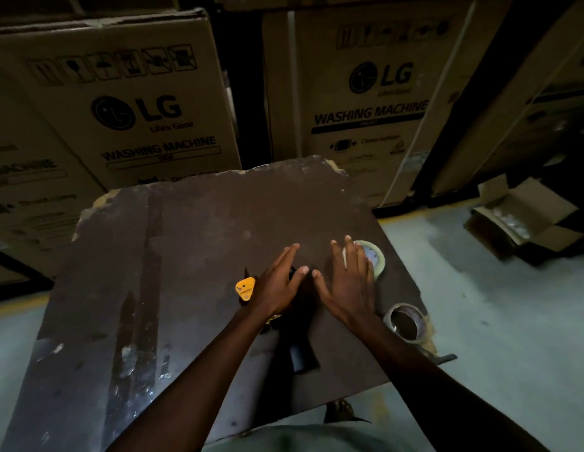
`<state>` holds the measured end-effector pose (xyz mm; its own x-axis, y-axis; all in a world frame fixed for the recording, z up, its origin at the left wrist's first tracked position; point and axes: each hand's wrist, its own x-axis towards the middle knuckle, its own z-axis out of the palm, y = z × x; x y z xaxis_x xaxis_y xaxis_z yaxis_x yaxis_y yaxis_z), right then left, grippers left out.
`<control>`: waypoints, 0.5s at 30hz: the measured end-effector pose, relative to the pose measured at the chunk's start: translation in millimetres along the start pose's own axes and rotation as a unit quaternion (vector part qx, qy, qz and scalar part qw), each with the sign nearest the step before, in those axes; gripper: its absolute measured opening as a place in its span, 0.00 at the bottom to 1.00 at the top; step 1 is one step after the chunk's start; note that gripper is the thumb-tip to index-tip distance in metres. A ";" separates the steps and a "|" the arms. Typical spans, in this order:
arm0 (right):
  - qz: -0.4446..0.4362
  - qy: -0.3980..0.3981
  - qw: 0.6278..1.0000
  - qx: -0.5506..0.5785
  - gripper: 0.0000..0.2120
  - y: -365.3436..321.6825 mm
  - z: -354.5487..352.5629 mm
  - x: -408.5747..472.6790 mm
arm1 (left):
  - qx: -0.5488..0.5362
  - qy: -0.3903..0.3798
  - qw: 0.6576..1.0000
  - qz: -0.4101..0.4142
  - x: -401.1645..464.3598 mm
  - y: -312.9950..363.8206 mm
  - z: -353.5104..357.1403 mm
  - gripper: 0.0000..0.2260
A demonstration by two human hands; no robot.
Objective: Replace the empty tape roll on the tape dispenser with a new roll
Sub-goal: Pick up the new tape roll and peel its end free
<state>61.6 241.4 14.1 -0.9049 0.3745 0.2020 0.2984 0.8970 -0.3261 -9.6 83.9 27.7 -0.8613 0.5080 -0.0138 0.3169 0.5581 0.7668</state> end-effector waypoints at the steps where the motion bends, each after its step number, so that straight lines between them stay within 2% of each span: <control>1: 0.003 0.000 1.000 -0.004 0.35 6.6 -0.6 3.9 | 0.010 -0.005 1.000 0.009 6.6 2.3 4.2 0.26; 10: 0.039 -0.058 0.997 -0.015 0.40 74.3 -14.6 38.0 | 0.065 -0.102 0.992 0.042 55.5 22.2 54.2 0.28; 15: 0.016 -0.120 0.992 -0.016 0.46 115.2 -6.2 51.6 | 0.067 -0.137 0.988 0.039 74.6 23.0 86.5 0.27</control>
<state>51.2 365.5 -7.3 -0.9397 0.3402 -0.0357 0.3349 0.8939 -0.2979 -32.2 191.4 -11.2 -0.6982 0.7010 -0.1455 0.4439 0.5833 0.6802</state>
